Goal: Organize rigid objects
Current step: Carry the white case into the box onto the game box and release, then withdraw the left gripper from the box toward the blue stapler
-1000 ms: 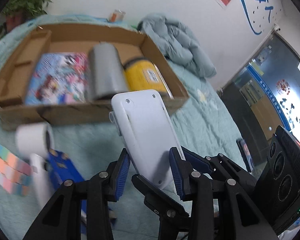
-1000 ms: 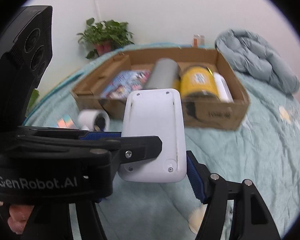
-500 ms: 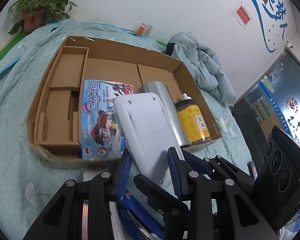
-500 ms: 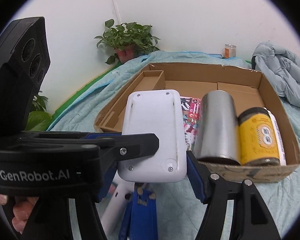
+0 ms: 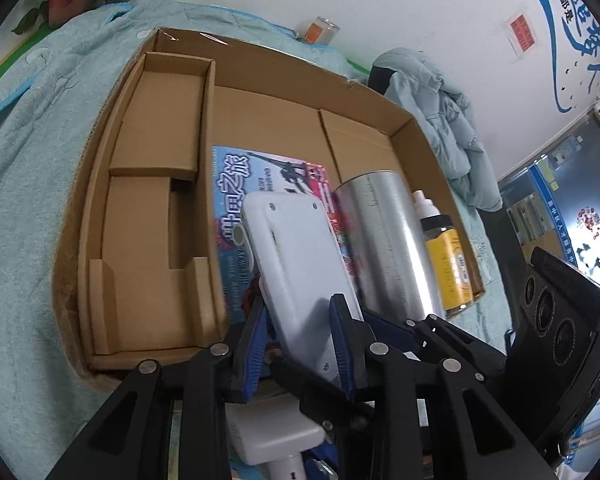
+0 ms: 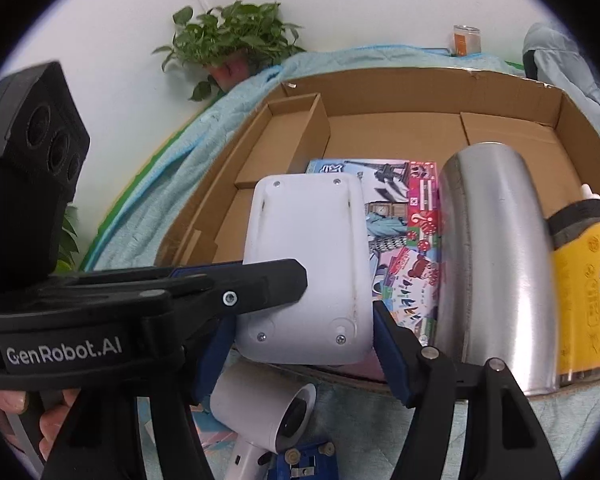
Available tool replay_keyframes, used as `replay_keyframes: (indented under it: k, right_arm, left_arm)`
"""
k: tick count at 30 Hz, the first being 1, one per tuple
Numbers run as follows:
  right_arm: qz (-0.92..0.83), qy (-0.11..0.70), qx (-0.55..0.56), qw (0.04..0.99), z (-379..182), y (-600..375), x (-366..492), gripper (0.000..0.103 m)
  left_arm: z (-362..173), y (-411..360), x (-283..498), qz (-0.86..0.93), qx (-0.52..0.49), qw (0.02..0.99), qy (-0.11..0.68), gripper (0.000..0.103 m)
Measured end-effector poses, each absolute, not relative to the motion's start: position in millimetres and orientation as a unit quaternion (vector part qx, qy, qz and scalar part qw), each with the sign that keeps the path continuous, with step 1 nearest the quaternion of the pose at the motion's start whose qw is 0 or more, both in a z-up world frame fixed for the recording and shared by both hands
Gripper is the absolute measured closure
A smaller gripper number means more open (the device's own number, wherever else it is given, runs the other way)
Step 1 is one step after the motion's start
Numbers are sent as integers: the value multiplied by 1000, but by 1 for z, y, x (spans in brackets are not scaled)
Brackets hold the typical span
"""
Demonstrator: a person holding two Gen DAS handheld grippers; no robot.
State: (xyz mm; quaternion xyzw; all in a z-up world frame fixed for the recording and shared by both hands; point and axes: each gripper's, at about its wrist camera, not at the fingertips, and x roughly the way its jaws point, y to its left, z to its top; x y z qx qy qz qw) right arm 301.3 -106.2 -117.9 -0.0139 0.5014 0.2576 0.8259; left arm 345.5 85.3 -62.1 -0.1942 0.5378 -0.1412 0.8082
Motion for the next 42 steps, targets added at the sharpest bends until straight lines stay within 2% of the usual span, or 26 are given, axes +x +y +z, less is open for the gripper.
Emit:
replay_keyframes:
  k: [6,15,23,25,26,27,28,30,34,35,37,38,39,40,42]
  right_arm:
    - [285,509,-21,812,-119,-107,298,35]
    - [303,516,-16,801,-118,-106,301,35]
    - [292,509,-18,810,-111,-113,301,36]
    - [295,498,-34,815,-106,-109,292,36]
    - [295,488,-44,820,-103,-108,287,35]
    - [295,474,-53,828,-99,-107,281,24]
    - [295,449,-63,841,-93,-109,270,11]
    - [275,400,-89,870,-83,-116,248,0]
    - [230,402,-104,880,-88,-136,222,0]
    - [224,406,-100,881,-89,-142,217,0]
    - [215,409,-99,881,-94,-153,208,2]
    - [207,404,-101,885,-95,-159,201,5]
    - [202,399,-99,889,-95,-164,198,19]
    - [195,398,-93,891,-95,-171,193,47]
    - [184,410,-91,889,-98,-179,188,72]
  left_arm:
    - [-64,104,340,-120,-212,807,538,69]
    - [-56,109,322,-110,-206,826,514,69]
    - [-37,106,297,-88,-161,862,472,69]
    - [-29,101,285,-76,-136,879,451,60]
    - [-25,96,276,-57,-117,889,438,40]
    - [-20,94,268,-36,-104,899,425,12]
    - [-15,91,253,-4,-92,915,394,2]
    - [-9,88,235,8,-82,934,349,1]
    - [-17,76,212,1,-95,931,352,1]
    - [-20,74,208,0,-104,928,357,6]
    - [-26,66,201,-8,-114,921,374,44]
    - [-29,63,199,-15,-117,915,385,87]
    - [-33,59,198,-24,-119,909,398,103]
    - [-36,54,194,-26,-122,909,399,102]
    - [-37,45,185,-37,-127,913,385,101]
